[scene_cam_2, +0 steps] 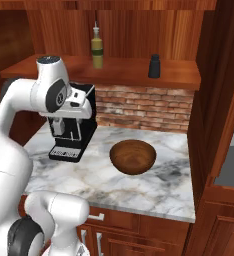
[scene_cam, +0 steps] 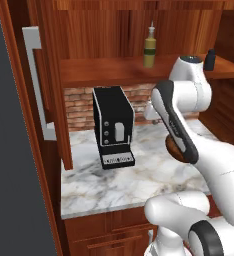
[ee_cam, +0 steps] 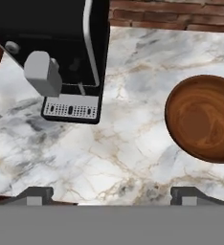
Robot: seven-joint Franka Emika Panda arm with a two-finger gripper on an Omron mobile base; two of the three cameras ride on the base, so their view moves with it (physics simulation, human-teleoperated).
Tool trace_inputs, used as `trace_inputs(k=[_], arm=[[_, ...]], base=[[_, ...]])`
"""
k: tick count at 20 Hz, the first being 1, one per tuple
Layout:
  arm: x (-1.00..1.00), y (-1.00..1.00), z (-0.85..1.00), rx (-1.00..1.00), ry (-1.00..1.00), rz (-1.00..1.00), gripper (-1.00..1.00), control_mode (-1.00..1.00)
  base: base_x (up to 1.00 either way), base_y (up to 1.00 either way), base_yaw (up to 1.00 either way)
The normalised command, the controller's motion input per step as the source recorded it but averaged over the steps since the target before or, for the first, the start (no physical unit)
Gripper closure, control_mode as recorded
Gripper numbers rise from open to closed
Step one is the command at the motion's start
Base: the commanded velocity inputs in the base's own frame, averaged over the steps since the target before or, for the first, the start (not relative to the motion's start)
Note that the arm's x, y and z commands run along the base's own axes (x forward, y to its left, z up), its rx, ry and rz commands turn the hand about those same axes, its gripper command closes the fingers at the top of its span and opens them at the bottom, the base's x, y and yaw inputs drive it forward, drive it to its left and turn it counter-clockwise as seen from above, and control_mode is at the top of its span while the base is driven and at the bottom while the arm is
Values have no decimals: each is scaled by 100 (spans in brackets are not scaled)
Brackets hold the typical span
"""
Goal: Retrieve the bottle and the shaker from the cabinet and place them next to the mixing bowl on the counter. Then add garlic from the fridge to the mixing bowl.
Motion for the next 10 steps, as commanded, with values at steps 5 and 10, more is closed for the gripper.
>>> trace_inputs(k=[5,10], arm=[[-52,-20,25,0,-21,0,-100,-100],[-35,-27,28,0,-22,0,-100,-100]], base=[[0,0,0],[0,0,0]])
